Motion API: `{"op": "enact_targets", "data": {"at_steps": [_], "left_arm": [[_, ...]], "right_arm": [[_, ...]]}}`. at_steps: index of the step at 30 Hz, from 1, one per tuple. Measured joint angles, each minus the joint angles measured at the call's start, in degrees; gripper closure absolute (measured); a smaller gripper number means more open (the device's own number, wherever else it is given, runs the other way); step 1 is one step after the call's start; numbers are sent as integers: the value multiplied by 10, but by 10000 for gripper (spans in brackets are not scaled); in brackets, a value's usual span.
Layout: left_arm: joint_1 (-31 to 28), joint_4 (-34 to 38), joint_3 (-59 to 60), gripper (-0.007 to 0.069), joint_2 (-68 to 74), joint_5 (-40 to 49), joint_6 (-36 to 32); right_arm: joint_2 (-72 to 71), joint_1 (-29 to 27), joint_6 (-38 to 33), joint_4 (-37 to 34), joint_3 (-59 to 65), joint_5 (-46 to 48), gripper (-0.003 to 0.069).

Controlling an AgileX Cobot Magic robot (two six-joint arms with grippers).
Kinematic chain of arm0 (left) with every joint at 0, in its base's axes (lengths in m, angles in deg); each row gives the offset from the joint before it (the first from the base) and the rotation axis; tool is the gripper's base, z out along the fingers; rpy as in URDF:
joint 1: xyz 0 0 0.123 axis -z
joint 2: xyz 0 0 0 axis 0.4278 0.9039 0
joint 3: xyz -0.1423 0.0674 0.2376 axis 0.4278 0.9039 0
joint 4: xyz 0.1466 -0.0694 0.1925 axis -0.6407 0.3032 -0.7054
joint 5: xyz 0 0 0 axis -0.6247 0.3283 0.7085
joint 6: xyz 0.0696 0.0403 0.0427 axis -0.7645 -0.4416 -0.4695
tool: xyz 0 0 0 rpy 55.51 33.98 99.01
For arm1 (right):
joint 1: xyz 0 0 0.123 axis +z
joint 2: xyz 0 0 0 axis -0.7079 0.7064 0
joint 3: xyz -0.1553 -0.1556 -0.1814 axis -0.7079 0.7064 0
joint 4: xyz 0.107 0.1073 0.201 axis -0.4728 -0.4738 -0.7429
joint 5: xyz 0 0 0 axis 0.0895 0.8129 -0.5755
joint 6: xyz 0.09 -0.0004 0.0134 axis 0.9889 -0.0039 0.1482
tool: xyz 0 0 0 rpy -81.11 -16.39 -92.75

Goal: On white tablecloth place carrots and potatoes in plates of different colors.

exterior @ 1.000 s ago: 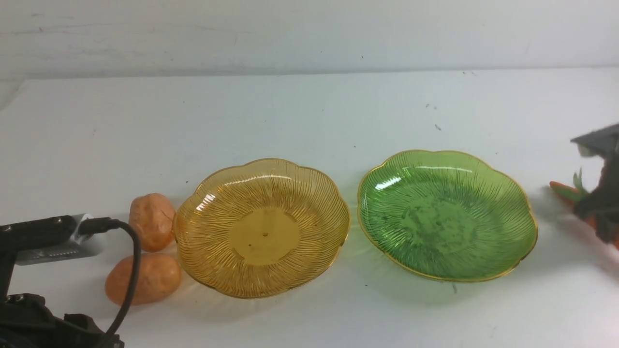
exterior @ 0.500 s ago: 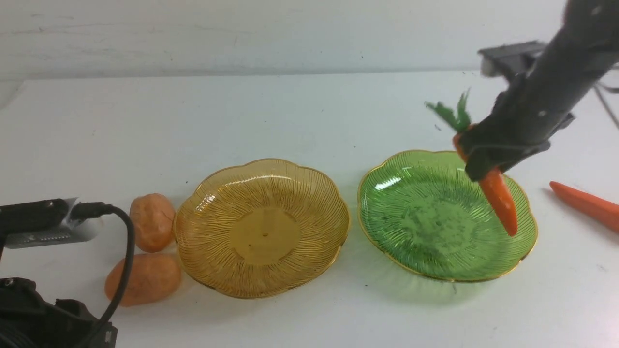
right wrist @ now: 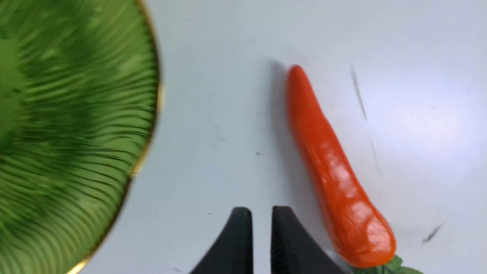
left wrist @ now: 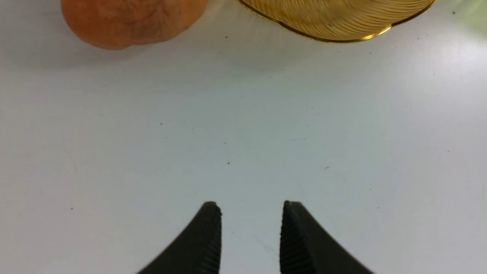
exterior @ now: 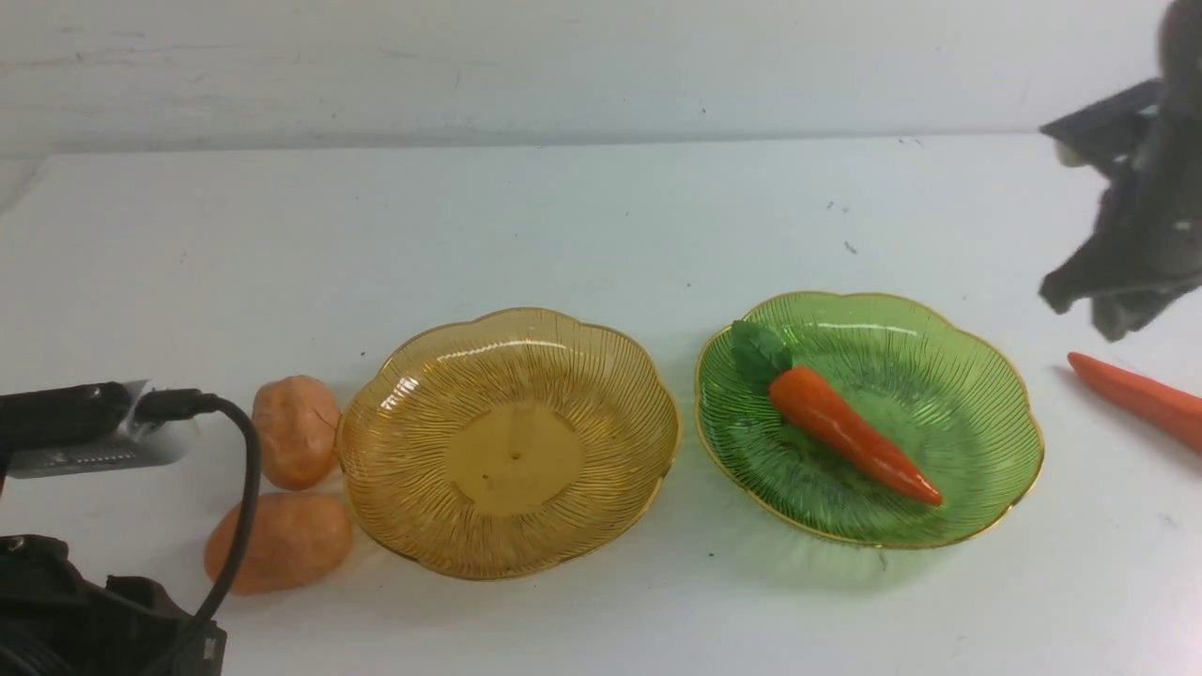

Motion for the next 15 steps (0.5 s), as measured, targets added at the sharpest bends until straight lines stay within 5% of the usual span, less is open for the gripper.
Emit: {"op": "enact_targets", "data": {"at_steps": [4,8,11,15], "left_arm": [[0,-1,0,414,0,0,0],[0,-1,0,412,0,-2,0],[0,-4,0,407,0,-4,0],[0,-11,0,407,0,-4,0]], "right_arm": [[13,-79,-17,-36,0,1,655],[29,-89,-42,-29,0,1,628],[48,-90,-64,-19,0,1,531],[70,-90,-78,-12,0,1,316]]}}
